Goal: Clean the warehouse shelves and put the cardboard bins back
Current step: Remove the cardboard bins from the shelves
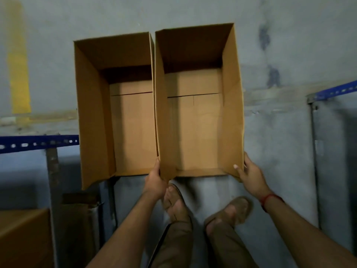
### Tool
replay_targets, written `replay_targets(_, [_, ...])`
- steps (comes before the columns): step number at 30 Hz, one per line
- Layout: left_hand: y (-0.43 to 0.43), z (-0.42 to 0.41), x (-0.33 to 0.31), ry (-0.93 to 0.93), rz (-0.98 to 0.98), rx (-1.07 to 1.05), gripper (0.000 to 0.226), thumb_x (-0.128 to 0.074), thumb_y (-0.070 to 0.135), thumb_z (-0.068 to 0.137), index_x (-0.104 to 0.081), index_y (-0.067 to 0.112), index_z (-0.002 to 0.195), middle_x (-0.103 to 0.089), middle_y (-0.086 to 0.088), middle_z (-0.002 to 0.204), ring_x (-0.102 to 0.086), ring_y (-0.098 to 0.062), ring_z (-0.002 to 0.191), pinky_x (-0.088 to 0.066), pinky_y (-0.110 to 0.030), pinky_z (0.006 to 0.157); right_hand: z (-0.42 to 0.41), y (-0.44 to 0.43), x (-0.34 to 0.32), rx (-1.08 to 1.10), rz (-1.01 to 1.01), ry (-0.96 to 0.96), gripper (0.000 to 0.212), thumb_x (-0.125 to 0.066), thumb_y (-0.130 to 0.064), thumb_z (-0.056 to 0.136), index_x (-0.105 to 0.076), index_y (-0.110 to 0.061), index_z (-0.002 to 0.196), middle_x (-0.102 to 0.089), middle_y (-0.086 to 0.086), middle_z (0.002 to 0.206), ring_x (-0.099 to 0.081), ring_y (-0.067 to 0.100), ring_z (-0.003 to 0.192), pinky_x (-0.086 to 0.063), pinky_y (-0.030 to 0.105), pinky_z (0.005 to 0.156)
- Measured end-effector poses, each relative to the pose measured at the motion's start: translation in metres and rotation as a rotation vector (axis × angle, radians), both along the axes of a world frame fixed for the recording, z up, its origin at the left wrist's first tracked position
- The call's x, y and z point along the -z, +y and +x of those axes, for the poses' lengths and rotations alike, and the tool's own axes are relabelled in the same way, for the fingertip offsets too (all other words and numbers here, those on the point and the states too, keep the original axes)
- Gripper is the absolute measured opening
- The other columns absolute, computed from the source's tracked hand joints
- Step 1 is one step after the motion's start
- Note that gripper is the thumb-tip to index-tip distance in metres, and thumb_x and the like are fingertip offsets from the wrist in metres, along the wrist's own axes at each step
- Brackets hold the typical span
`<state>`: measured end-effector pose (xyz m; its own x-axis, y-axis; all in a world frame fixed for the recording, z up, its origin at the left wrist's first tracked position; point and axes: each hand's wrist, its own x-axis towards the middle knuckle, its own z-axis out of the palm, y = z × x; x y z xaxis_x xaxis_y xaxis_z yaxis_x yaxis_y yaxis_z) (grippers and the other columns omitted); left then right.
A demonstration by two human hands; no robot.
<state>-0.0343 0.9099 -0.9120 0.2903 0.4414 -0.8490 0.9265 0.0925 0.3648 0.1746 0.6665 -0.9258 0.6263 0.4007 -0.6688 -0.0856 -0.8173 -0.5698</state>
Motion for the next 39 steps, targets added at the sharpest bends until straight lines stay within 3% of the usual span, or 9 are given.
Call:
replay_targets(4, [-0.002, 0.008, -0.009, -0.070, -0.068, -0.073, 0.086, -0.067, 0.017, 0.091, -0.015, 0.026, 0.160, -0.051, -0.004, 0.148, -0.053, -0.026, 0.131, -0.045, -0.048, 0.110, 0.014, -0.001, 0.022, 0.077, -0.067, 0.094, 0.077, -0.068, -0.025, 0.086, -0.031, -0.019, 0.154, -0.057, 0.004, 0.141, -0.057, 0.024, 0.126, -0.046, 0.045, 0.108])
replay_targets(7, [-0.001, 0.013, -0.032, -0.087, -0.071, -0.089, 0.085, -0.065, 0.022, 0.093, -0.013, 0.028, 0.160, -0.042, -0.001, 0.155, -0.044, -0.023, 0.139, -0.040, -0.048, 0.114, 0.006, 0.020, -0.013, 0.061, -0.103, 0.147, 0.092, -0.073, -0.038, 0.084, -0.020, -0.019, 0.158, -0.055, 0.003, 0.141, -0.054, 0.024, 0.129, -0.042, 0.035, 0.109])
replay_targets(12, [-0.005, 0.035, -0.105, -0.189, -0.091, -0.097, 0.074, -0.058, 0.008, 0.099, -0.017, 0.021, 0.159, -0.036, 0.016, 0.142, -0.037, -0.005, 0.128, -0.033, -0.023, 0.108, -0.016, 0.035, -0.077, 0.100, -0.030, 0.096, 0.084, -0.067, -0.027, 0.094, -0.015, -0.015, 0.159, -0.042, 0.009, 0.154, -0.043, 0.024, 0.139, -0.035, 0.030, 0.111])
replay_targets(17, [-0.017, 0.065, -0.191, -0.286, -0.100, -0.086, 0.075, -0.061, 0.013, 0.098, -0.019, 0.022, 0.159, -0.030, -0.005, 0.161, -0.032, -0.024, 0.146, -0.033, -0.043, 0.118, -0.022, 0.035, -0.164, 0.283, 0.156, 0.108, 0.078, -0.067, -0.027, 0.094, -0.021, -0.021, 0.157, -0.034, 0.004, 0.158, -0.032, 0.018, 0.146, -0.031, 0.037, 0.119])
replay_targets(20, [-0.031, 0.086, -0.253, -0.379, -0.107, -0.052, 0.072, -0.062, 0.010, 0.097, -0.024, 0.020, 0.158, -0.034, -0.005, 0.158, -0.035, -0.024, 0.145, -0.036, -0.036, 0.113, -0.017, 0.030, -0.229, 0.392, 0.239, 0.054, 0.074, -0.067, -0.024, 0.094, -0.026, -0.019, 0.156, -0.038, 0.001, 0.155, -0.035, 0.013, 0.142, -0.034, 0.026, 0.111])
replay_targets(27, [-0.068, 0.118, -0.397, -0.591, -0.109, 0.086, 0.067, -0.070, 0.020, 0.093, -0.035, 0.034, 0.149, -0.047, 0.001, 0.148, -0.049, -0.024, 0.135, -0.046, -0.044, 0.109, -0.010, -0.001, -0.394, 0.580, 0.461, -0.143, 0.059, -0.068, -0.016, 0.093, -0.043, -0.020, 0.146, -0.048, -0.002, 0.148, -0.044, 0.006, 0.136, -0.038, 0.013, 0.099])
replay_targets(30, [-0.094, 0.135, -0.463, -0.689, -0.152, 0.126, 0.061, -0.065, 0.010, 0.095, -0.038, 0.019, 0.149, -0.052, -0.002, 0.143, -0.052, -0.017, 0.128, -0.052, -0.018, 0.092, -0.015, -0.027, -0.462, 0.674, 0.545, -0.247, 0.055, -0.069, -0.017, 0.092, -0.047, -0.023, 0.142, -0.052, -0.005, 0.143, -0.046, 0.004, 0.134, -0.040, 0.003, 0.092])
replay_targets(33, [-0.127, 0.155, -0.526, -0.795, -0.204, 0.198, 0.058, -0.065, 0.011, 0.095, -0.043, 0.015, 0.148, -0.056, -0.005, 0.139, -0.058, -0.005, 0.115, -0.049, -0.005, 0.076, -0.017, -0.055, -0.529, 0.748, 0.635, -0.395, 0.050, -0.069, -0.015, 0.092, -0.051, -0.026, 0.137, -0.057, -0.008, 0.140, -0.051, 0.003, 0.131, -0.042, 0.008, 0.098])
replay_targets(39, [-0.204, 0.196, -0.633, -1.021, -0.308, 0.325, 0.052, -0.064, 0.016, 0.095, -0.047, 0.024, 0.144, -0.060, 0.004, 0.135, -0.063, 0.008, 0.106, -0.051, -0.009, 0.076, -0.012, -0.120, -0.650, 0.869, 0.773, -0.665, 0.042, -0.069, -0.019, 0.091, -0.055, -0.038, 0.126, -0.061, -0.018, 0.130, -0.055, -0.006, 0.121, -0.047, 0.014, 0.094])
